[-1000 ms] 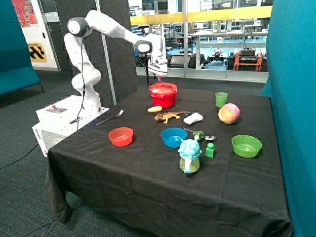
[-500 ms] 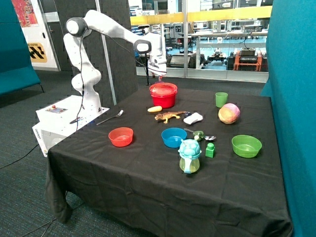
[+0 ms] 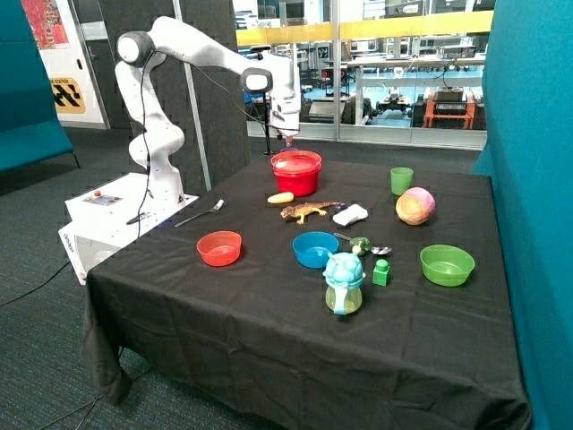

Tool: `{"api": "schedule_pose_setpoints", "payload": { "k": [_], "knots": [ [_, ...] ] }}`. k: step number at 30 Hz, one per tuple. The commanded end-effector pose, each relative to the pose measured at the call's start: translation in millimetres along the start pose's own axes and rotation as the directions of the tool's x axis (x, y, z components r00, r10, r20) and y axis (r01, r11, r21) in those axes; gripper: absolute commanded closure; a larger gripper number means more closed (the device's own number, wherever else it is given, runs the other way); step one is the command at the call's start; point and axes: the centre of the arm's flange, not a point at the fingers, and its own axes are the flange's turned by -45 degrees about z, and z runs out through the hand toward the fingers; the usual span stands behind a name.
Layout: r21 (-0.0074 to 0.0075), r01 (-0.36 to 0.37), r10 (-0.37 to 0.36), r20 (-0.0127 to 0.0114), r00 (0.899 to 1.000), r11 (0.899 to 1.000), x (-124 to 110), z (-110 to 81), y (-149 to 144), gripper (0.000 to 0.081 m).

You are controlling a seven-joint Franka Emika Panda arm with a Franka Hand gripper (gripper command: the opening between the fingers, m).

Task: Hide the teddy bear in the red bowl

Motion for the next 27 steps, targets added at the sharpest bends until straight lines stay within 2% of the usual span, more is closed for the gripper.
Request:
{"api": "schedule_pose_setpoints", "payload": {
  "k": [1, 6, 9, 15, 17, 19, 25, 27],
  "knots": [
    [-0.0009, -0.130, 0.130, 0.0071, 0.991, 0.991, -20, -12.9, 31, 0.0177],
    [-0.0012, -0.168, 0.168, 0.0071, 0.986, 0.986, -36, -13.3, 38, 0.0189],
    [-0.0013, -0.191, 0.191, 0.0071, 0.982, 0.982, -43, -13.0, 42, 0.0225],
    [-0.0015, -0.219, 0.219, 0.0070, 0.976, 0.976, -50, -11.1, 50, 0.0256],
    [-0.0016, -0.227, 0.227, 0.0070, 0.974, 0.974, -51, -10.2, 52, 0.0203],
    [-0.0017, -0.239, 0.239, 0.0070, 0.971, 0.971, -51, -8.8, 56, 0.0188],
    [-0.0017, -0.247, 0.247, 0.0070, 0.969, 0.969, -47, -5.0, 63, 0.0186],
    [-0.0018, -0.262, 0.262, 0.0070, 0.965, 0.965, -47, -3.1, 69, 0.0213]
  ]
}}
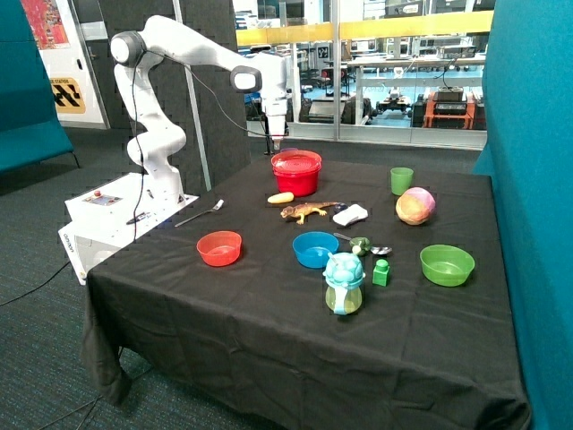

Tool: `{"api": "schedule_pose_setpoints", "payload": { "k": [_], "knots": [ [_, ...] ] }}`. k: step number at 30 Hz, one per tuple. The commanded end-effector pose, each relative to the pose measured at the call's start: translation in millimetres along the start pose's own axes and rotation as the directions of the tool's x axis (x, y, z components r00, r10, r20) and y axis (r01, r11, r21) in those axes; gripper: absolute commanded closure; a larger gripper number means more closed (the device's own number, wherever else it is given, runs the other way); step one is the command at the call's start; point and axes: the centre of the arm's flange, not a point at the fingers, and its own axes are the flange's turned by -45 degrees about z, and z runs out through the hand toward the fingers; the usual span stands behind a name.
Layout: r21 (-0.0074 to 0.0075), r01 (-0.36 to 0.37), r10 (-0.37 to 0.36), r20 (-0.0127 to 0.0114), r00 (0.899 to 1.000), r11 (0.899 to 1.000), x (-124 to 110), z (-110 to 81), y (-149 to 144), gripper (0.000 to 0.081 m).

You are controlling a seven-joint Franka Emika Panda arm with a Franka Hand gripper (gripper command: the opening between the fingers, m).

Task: Hide the teddy bear in the red bowl

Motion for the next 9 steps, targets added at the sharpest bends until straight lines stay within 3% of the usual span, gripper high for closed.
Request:
{"api": "schedule_pose_setpoints", "payload": {
  "k": [1, 9],
  "knots": [
    [-0.0007, -0.036, 0.036, 0.0005, 0.999, 0.999, 2, 6.5, 17, 0.0221],
    [-0.0007, -0.040, 0.040, 0.0005, 0.999, 0.999, -3, 12.8, 35, 0.0206]
  ]
}}
